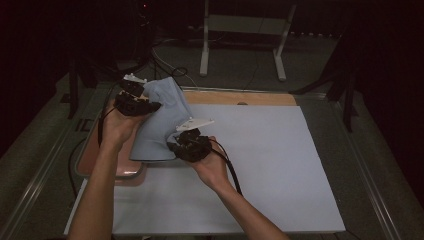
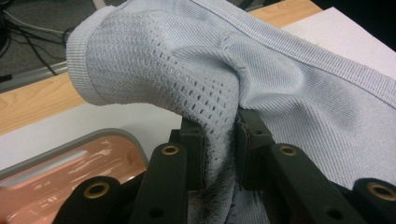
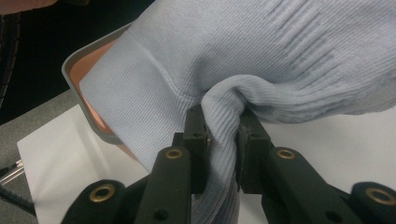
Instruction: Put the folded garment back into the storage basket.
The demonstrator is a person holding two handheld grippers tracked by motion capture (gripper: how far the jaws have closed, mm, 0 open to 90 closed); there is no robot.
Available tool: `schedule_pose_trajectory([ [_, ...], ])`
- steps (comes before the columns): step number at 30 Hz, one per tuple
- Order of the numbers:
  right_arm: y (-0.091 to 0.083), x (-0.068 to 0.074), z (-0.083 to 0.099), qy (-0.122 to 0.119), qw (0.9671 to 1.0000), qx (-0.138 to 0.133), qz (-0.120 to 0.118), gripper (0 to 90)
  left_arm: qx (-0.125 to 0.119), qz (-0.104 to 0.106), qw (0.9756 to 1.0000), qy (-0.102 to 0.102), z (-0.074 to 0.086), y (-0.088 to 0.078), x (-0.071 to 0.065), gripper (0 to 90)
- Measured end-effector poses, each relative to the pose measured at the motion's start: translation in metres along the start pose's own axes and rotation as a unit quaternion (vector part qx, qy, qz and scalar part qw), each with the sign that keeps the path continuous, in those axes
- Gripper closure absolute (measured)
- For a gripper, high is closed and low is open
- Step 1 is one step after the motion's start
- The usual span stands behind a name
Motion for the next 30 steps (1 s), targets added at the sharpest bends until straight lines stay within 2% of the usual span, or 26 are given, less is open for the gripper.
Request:
schedule_pose_trajectory([
  [11, 0.010, 0.006, -0.005, -0.009, 1.0000, 0.002, -0.002, 77.5, -0.003, -0.009, 0.9999, -0.004, 0.002, -0.006, 0.012, 76.8],
  [24, 0.024, 0.015, -0.005, -0.005, 0.9999, 0.004, -0.014, 77.5, 0.001, -0.023, 0.9997, -0.013, 0.011, -0.012, 0.028, 76.8],
  [30, 0.032, 0.023, -0.007, -0.004, 0.9998, 0.001, -0.018, 77.5, 0.002, -0.030, 0.9995, -0.011, 0.014, -0.018, 0.035, 76.8],
])
Point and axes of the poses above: each handheld gripper's, and its own axes: y roughly forward along the jaws, z roughly out of its underside, x roughly to its left, the point moved 8 cm from there along y, roughly forward along the jaws, and after that the axes turned 15 degrees about -x, right-handed, at the moved point
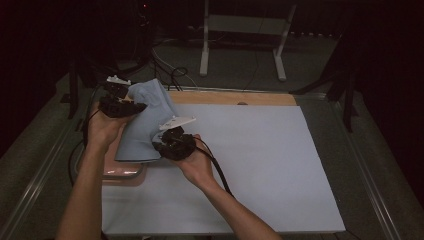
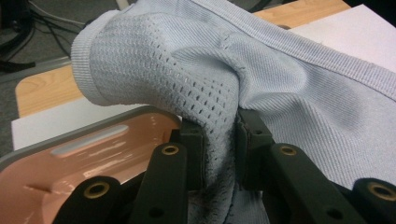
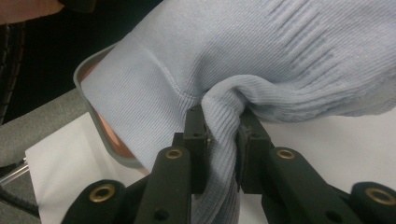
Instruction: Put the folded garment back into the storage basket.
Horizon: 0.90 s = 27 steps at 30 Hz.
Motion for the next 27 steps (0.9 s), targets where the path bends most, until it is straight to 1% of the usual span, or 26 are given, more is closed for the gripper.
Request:
schedule_pose_trajectory([
  [4, 0.005, 0.005, -0.002, -0.005, 1.0000, -0.001, -0.002, 77.5, -0.003, -0.006, 1.0000, -0.004, 0.002, -0.004, 0.006, 76.8],
  [5, 0.006, 0.005, -0.001, -0.010, 1.0000, 0.001, -0.001, 77.5, -0.004, -0.007, 0.9999, -0.006, 0.003, -0.005, 0.007, 76.8],
  [13, 0.017, 0.012, 0.002, -0.011, 0.9999, 0.006, -0.004, 77.5, -0.002, -0.018, 0.9998, -0.011, 0.012, -0.011, 0.020, 76.8],
  [15, 0.020, 0.014, 0.002, -0.011, 0.9999, 0.005, -0.008, 77.5, -0.003, -0.021, 0.9997, -0.014, 0.014, -0.013, 0.024, 76.8],
  [19, 0.026, 0.018, 0.003, -0.013, 0.9999, 0.003, -0.007, 77.5, -0.006, -0.026, 0.9995, -0.018, 0.017, -0.016, 0.030, 76.8],
  [24, 0.031, 0.023, 0.004, -0.012, 0.9999, 0.004, -0.009, 77.5, -0.008, -0.029, 0.9993, -0.021, 0.021, -0.019, 0.036, 76.8],
  [25, 0.032, 0.023, 0.004, -0.015, 0.9998, 0.004, -0.008, 77.5, -0.008, -0.030, 0.9993, -0.021, 0.021, -0.020, 0.037, 76.8],
  [27, 0.034, 0.024, 0.005, -0.014, 0.9998, 0.006, -0.008, 77.5, -0.008, -0.031, 0.9992, -0.022, 0.023, -0.020, 0.039, 76.8],
])
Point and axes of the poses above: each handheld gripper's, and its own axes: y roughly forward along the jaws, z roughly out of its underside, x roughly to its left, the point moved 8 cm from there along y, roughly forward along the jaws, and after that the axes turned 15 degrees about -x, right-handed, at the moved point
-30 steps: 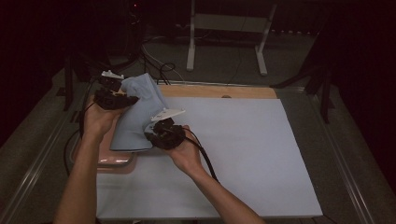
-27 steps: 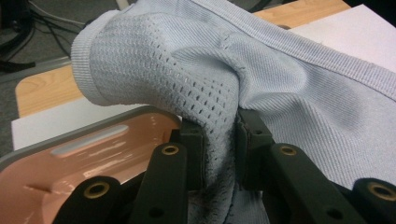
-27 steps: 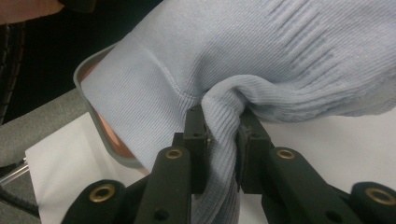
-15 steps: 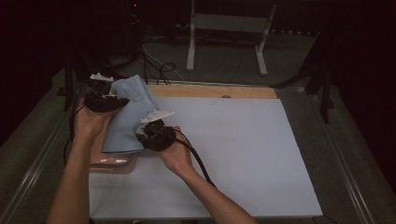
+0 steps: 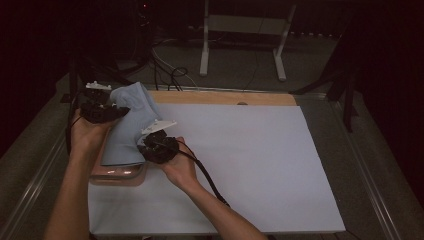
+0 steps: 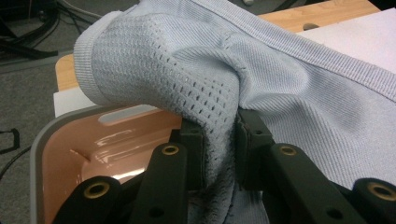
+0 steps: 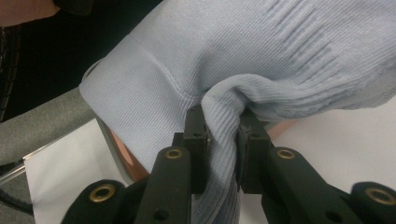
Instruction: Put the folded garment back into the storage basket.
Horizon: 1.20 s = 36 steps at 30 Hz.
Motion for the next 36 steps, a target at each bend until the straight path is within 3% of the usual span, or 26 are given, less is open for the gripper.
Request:
schedule_pose_trajectory([
  [26, 0.019, 0.011, 0.001, -0.004, 1.0000, 0.005, -0.008, 77.5, 0.001, -0.016, 0.9998, -0.008, 0.006, 0.002, 0.012, 76.8],
  [36, 0.034, 0.014, 0.007, -0.001, 0.9998, 0.015, -0.013, 77.5, -0.003, -0.022, 0.9995, -0.021, 0.014, 0.003, 0.020, 76.8],
])
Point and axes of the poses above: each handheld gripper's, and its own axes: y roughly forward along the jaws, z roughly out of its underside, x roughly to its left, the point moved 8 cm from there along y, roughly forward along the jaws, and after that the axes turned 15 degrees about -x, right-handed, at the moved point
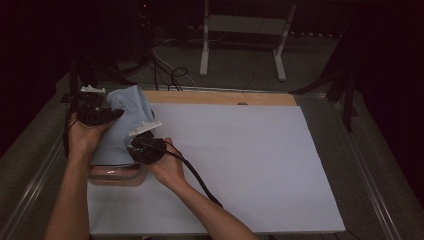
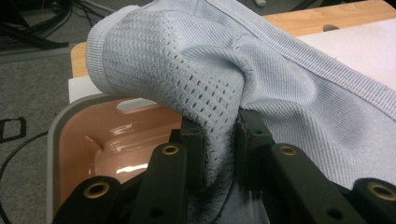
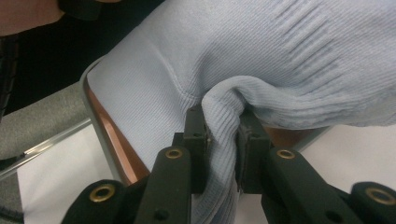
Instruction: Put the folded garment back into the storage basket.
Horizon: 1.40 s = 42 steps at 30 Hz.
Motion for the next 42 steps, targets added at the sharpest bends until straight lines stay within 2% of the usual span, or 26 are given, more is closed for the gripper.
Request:
schedule_pose_trajectory([
  [3, 0.005, 0.002, 0.003, 0.000, 1.0000, 0.001, 0.005, 77.5, -0.001, -0.004, 1.0000, -0.007, 0.004, 0.000, 0.003, 76.8],
  [13, 0.016, 0.009, 0.009, 0.002, 1.0000, 0.007, 0.005, 77.5, 0.004, -0.009, 0.9999, -0.009, 0.011, -0.001, 0.010, 76.8],
  [26, 0.025, 0.012, 0.017, 0.006, 0.9998, 0.017, 0.010, 77.6, 0.017, -0.019, 0.9995, -0.016, 0.022, 0.004, 0.015, 76.2],
  [27, 0.026, 0.012, 0.018, 0.004, 0.9998, 0.018, 0.009, 77.5, 0.017, -0.021, 0.9995, -0.017, 0.022, 0.004, 0.015, 76.0],
  [28, 0.027, 0.013, 0.018, 0.006, 0.9997, 0.019, 0.011, 77.5, 0.021, -0.032, 0.9990, -0.023, 0.024, 0.006, 0.017, 74.9],
  [29, 0.028, 0.014, 0.018, 0.011, 0.9997, 0.017, 0.009, 77.5, 0.025, -0.045, 0.9982, -0.032, 0.025, 0.006, 0.020, 71.9],
  [30, 0.028, 0.013, 0.018, 0.010, 0.9998, 0.017, 0.007, 77.5, 0.025, -0.045, 0.9982, -0.032, 0.025, 0.006, 0.020, 66.0],
  [31, 0.029, 0.013, 0.019, 0.014, 0.9998, 0.016, 0.007, 77.6, 0.030, -0.062, 0.9970, -0.036, 0.026, 0.007, 0.023, 58.6],
  [32, 0.030, 0.013, 0.020, 0.012, 0.9998, 0.016, 0.009, 77.7, 0.036, -0.095, 0.9937, -0.046, 0.030, 0.006, 0.031, 51.1],
  [33, 0.032, 0.014, 0.021, 0.010, 0.9997, 0.016, 0.012, 77.8, 0.036, -0.095, 0.9937, -0.046, 0.030, 0.006, 0.031, 43.3],
  [34, 0.033, 0.015, 0.023, 0.016, 0.9997, 0.017, 0.011, 77.8, 0.036, -0.114, 0.9913, -0.056, 0.033, 0.004, 0.037, 33.8],
  [35, 0.035, 0.015, 0.025, 0.019, 0.9996, 0.019, 0.009, 77.9, 0.036, -0.114, 0.9913, -0.056, 0.033, 0.004, 0.037, 28.1],
  [36, 0.035, 0.015, 0.025, 0.019, 0.9996, 0.019, 0.009, 77.9, 0.033, -0.120, 0.9904, -0.060, 0.034, 0.003, 0.039, 28.1],
  [37, 0.037, 0.016, 0.026, 0.020, 0.9996, 0.019, 0.009, 78.0, 0.030, -0.122, 0.9900, -0.063, 0.034, 0.002, 0.040, 24.4],
  [38, 0.038, 0.017, 0.028, 0.020, 0.9996, 0.021, 0.006, 78.0, 0.029, -0.118, 0.9905, -0.065, 0.035, 0.001, 0.040, 21.7],
  [39, 0.039, 0.018, 0.029, 0.026, 0.9994, 0.023, 0.005, 78.0, 0.029, -0.110, 0.9917, -0.061, 0.037, 0.001, 0.038, 21.6],
  [41, 0.041, 0.019, 0.029, 0.028, 0.9994, 0.018, 0.002, 78.1, 0.031, -0.104, 0.9925, -0.057, 0.038, 0.001, 0.036, 22.1],
  [42, 0.042, 0.020, 0.028, 0.040, 0.9991, 0.015, 0.000, 78.1, 0.032, -0.088, 0.9940, -0.056, 0.039, 0.002, 0.032, 25.6],
])
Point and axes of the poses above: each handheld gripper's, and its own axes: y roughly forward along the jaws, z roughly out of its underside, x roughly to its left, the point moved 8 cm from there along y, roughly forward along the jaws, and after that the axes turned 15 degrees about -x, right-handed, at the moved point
